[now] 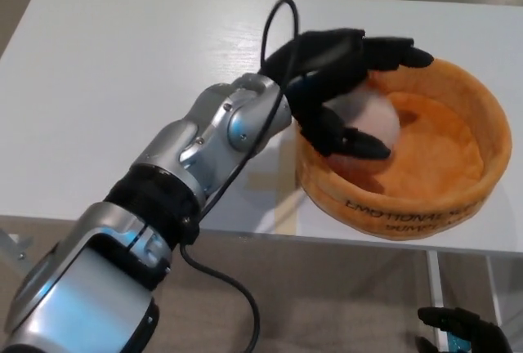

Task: Use the left hand to pick up the pink round toy on the left and place it inside the orange plate on the desk.

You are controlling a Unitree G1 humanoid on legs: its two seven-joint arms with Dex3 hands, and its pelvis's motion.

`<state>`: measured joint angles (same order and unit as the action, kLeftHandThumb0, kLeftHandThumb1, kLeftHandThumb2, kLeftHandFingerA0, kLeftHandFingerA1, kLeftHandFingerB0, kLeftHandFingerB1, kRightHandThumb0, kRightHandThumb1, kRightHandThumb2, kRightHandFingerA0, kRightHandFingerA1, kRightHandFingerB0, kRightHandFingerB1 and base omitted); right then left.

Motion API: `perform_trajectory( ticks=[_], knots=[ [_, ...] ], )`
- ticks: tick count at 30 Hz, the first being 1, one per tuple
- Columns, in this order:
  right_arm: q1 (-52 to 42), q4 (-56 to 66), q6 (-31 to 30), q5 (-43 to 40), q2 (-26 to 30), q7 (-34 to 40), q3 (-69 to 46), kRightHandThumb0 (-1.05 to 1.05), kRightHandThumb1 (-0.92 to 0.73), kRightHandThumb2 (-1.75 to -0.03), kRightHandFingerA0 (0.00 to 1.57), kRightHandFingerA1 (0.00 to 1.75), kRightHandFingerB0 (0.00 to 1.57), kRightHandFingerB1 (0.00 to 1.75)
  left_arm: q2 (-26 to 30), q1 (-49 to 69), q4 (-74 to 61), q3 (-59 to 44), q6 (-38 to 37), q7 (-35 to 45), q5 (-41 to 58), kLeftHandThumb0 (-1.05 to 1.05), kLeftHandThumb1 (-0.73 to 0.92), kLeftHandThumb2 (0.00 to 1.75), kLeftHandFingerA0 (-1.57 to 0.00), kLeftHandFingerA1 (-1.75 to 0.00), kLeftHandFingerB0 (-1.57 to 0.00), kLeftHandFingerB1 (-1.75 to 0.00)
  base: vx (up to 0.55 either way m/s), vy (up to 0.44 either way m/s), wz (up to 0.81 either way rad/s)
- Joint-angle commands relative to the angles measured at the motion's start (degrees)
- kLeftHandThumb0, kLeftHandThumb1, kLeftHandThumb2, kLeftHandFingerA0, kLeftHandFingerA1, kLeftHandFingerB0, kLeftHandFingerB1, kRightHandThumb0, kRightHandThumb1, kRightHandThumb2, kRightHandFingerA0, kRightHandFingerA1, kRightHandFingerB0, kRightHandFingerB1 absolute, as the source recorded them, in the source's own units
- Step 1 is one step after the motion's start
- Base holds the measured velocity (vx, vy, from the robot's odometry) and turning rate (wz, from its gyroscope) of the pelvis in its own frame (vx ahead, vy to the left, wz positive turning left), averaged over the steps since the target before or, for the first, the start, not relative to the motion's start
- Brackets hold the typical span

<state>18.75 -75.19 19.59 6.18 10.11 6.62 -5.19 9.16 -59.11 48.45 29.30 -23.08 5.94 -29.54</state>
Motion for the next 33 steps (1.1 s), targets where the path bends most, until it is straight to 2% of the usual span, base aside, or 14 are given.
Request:
perform_trajectory(
  ticks=[1, 16, 18, 20, 21, 22, 24, 26, 27, 28, 29, 31, 32, 33],
  knots=[
    [0.0, -0.4, -1.2, 0.2, -0.3, -0.2, 0.2, -0.32, -0.60, -0.57, 0.73, 0.72, 0.60, 0.52, -0.3, -0.9, -0.8, 2.1, 3.8, 2.9, -3.6, -1.03, 0.73, 1.10, 0.00, 0.00, -0.05, -0.10, 0.00, 0.000, 0.00],
    [0.2, -0.2, -1.8, -0.3, -0.5, -1.0, -0.1, -0.31, -0.60, -0.57, 0.68, 0.70, 0.59, 0.51, 3.4, 1.6, -15.0, -2.4, 2.9, 6.6, 0.2, -1.05, 0.77, 1.14, 0.00, 0.00, -0.03, -0.07, 0.00, 0.000, 0.00],
    [-0.2, -0.3, -1.8, 0.1, -0.2, -0.8, 0.2, -0.32, -0.60, -0.58, 0.69, 0.71, 0.58, 0.51, 6.6, 4.3, -25.1, -6.6, -0.7, 5.4, 2.9, -0.95, 0.65, 1.01, 0.00, 0.00, -0.20, -0.24, 0.00, 0.000, 0.00],
    [-0.3, -0.3, -1.8, 0.3, 0.0, -0.8, 0.3, -0.32, -0.60, -0.58, 0.69, 0.71, 0.58, 0.51, 7.3, 5.1, -28.0, -7.9, -1.4, 5.7, 4.1, -0.95, 0.65, 1.01, 0.00, 0.00, -0.20, -0.24, 0.00, 0.000, 0.00],
    [-0.4, -0.3, -1.8, 0.2, 0.0, -1.0, 0.3, -0.31, -0.60, -0.57, 0.66, 0.70, 0.59, 0.51, 8.0, 5.7, -30.9, -9.2, -1.8, 6.3, 5.4, -0.87, 0.58, 0.97, 0.00, -0.09, -0.10, -0.26, 0.00, 0.000, 0.00],
    [-0.3, -0.3, -2.0, 0.1, 0.0, -1.0, 0.2, -0.31, -0.59, -0.57, 0.68, 0.72, 0.60, 0.52, 9.8, 7.0, -39.2, -12.6, -0.8, 9.4, 10.1, -0.83, 0.54, 0.96, 0.00, -0.12, -0.19, -0.37, 0.00, 0.000, 0.00],
    [-0.2, -0.4, -2.0, 0.1, 0.0, -0.9, 0.2, -0.31, -0.59, -0.57, 0.68, 0.72, 0.60, 0.52, 10.5, 7.7, -42.6, -13.9, 0.1, 10.8, 11.9, -0.83, 0.54, 0.96, 0.00, -0.12, -0.19, -0.37, 0.00, 0.000, 0.00],
    [-0.2, -0.3, -2.3, 0.3, 0.3, -1.0, 0.4, -0.32, -0.60, -0.57, 0.67, 0.70, 0.60, 0.51, 11.2, 8.3, -45.6, -15.0, 1.3, 12.7, 14.3, -0.83, 0.55, 0.95, 0.00, -0.15, -0.09, -0.38, 0.00, 0.000, 0.00],
    [-0.4, -0.2, -1.9, 0.3, 0.6, -0.8, 0.4, -0.32, -0.60, -0.57, 0.69, 0.72, 0.60, 0.52, 13.5, 10.9, -55.4, -18.9, 4.8, 15.7, 22.0, -0.62, 0.58, 0.58, -0.29, -0.32, -0.31, -0.31, 0.00, 0.000, 0.00],
    [-0.4, -0.2, -1.6, 0.3, 0.6, -0.7, 0.4, -0.32, -0.60, -0.57, 0.69, 0.73, 0.60, 0.53, 15.8, 13.7, -61.6, -21.9, 6.1, 16.6, 26.3, -0.53, 0.45, 0.80, -0.28, -0.46, -0.42, -0.50, 0.00, 0.000, 0.00],
    [-0.4, -0.1, -1.5, 0.3, 0.6, -0.6, 0.3, -0.32, -0.60, -0.57, 0.69, 0.73, 0.60, 0.53, 17.3, 15.6, -65.7, -24.0, 7.1, 17.2, 29.0, -0.53, 0.45, 0.80, -0.28, -0.46, -0.42, -0.50, 0.00, 0.000, 0.00],
    [-0.3, -0.1, -1.7, 0.0, 0.5, -0.6, 0.1, -0.32, -0.59, -0.57, 0.70, 0.73, 0.61, 0.53, 19.9, 19.0, -71.9, -27.4, 9.5, 18.5, 34.3, -0.58, 0.47, 0.79, -0.35, -0.47, -0.42, -0.48, 0.00, 0.000, 0.00],
    [-0.2, -0.1, -1.7, -0.1, 0.5, -0.7, 0.0, -0.30, -0.60, -0.57, 0.68, 0.73, 0.60, 0.53, 21.3, 20.7, -74.4, -29.1, 10.6, 19.3, 38.1, -0.48, 0.56, 0.57, -0.49, -0.40, -0.49, -0.37, 0.00, 0.000, 0.00],
    [-0.2, -0.1, -1.7, -0.1, 0.5, -0.7, 0.0, -0.30, -0.60, -0.57, 0.68, 0.73, 0.60, 0.53, 21.3, 20.7, -74.4, -29.1, 10.6, 19.3, 38.1, -0.48, 0.56, 0.57, -0.49, -0.40, -0.49, -0.37, 0.00, 0.000, 0.00]
  ],
)
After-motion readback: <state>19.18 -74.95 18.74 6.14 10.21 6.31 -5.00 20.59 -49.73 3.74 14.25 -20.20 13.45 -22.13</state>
